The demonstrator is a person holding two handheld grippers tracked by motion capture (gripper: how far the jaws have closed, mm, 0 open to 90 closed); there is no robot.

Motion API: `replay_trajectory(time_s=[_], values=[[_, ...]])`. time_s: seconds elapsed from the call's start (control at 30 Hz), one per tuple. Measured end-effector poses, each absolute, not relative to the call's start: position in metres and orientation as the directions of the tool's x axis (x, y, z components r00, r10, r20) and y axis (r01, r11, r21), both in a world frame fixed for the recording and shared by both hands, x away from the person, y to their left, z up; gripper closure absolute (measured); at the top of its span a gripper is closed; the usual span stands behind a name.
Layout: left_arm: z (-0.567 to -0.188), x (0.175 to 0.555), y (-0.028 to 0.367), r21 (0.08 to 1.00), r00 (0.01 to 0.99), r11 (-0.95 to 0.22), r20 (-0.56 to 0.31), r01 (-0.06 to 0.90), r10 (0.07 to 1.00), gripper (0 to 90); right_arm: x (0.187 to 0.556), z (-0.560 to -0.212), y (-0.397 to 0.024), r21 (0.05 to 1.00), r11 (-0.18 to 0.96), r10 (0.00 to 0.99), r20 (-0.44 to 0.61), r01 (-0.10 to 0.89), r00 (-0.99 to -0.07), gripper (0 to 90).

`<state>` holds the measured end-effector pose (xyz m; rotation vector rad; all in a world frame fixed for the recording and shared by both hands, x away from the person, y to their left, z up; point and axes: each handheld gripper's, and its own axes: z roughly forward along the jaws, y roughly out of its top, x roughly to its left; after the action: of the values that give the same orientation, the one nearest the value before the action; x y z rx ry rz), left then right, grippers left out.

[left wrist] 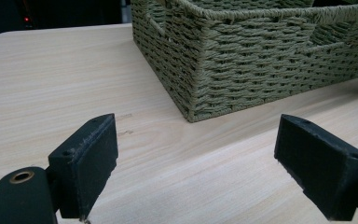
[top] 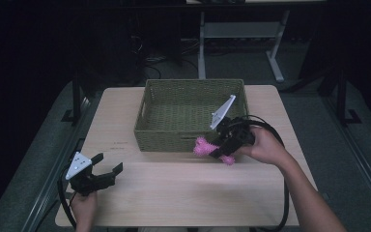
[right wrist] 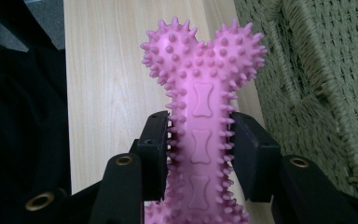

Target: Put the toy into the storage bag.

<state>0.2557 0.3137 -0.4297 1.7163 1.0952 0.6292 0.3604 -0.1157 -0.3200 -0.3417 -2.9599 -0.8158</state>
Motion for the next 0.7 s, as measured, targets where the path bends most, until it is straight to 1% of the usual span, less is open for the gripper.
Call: replay_trajectory(time_s=[0.7], values=[[-0.429,0.256,0.315,0.916,0.462,-0.126,-0.071,0.381,0.884,12.8,0.374,-0.307,-0.111,0.49,0.844,0.195,0.096,0.217,-0.976,58.1]])
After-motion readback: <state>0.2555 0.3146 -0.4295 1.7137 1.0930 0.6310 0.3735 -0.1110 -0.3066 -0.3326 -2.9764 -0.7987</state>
